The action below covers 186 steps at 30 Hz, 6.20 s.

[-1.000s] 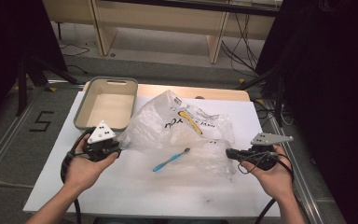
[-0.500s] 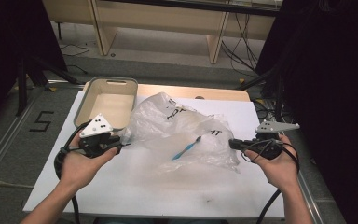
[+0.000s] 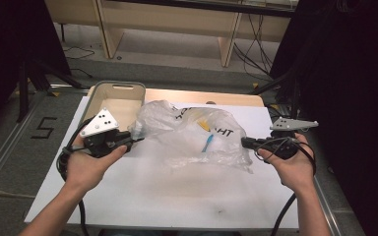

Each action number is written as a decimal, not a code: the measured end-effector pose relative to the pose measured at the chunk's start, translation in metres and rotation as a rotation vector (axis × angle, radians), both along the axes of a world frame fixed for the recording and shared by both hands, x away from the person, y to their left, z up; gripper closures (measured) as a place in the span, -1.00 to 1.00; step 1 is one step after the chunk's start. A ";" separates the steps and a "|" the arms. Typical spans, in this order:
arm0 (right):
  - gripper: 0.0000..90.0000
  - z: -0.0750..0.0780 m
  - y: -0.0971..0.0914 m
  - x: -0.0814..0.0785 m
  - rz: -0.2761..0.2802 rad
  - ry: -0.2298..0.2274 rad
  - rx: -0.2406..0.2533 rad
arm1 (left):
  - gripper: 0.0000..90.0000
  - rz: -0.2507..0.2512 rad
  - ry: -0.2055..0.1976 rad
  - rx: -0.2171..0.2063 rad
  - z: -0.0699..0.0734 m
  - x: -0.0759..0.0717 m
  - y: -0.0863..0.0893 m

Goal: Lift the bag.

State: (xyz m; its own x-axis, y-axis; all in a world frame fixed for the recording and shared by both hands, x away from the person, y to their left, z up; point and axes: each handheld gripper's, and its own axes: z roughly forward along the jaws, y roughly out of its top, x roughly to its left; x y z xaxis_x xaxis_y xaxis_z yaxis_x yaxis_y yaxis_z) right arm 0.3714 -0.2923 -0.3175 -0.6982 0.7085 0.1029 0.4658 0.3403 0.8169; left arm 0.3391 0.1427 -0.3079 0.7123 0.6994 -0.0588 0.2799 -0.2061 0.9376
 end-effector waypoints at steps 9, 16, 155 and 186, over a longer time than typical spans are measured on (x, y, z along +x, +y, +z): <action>0.99 0.019 -0.012 -0.002 -0.043 -0.047 0.012 | 0.97 0.031 -0.060 -0.043 0.014 0.002 0.006; 0.99 0.038 -0.018 -0.005 -0.051 -0.095 0.007 | 0.97 0.047 -0.086 -0.078 0.023 0.006 0.008; 1.00 -0.008 -0.038 0.015 -0.188 -0.271 0.166 | 0.97 0.186 -0.242 -0.079 0.042 0.063 -0.040; 0.51 -0.053 -0.032 0.036 -0.327 -0.215 0.026 | -0.45 0.200 -0.187 0.053 -0.019 0.073 -0.027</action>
State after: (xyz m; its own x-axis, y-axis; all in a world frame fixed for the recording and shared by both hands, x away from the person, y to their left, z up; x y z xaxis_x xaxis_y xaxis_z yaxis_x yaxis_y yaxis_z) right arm 0.4074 -0.3243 -0.3706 -0.4437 0.8962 -0.0007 0.3636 0.1807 0.9139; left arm 0.4125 0.1156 -0.3270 0.5547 0.8258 0.1015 0.1428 -0.2147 0.9662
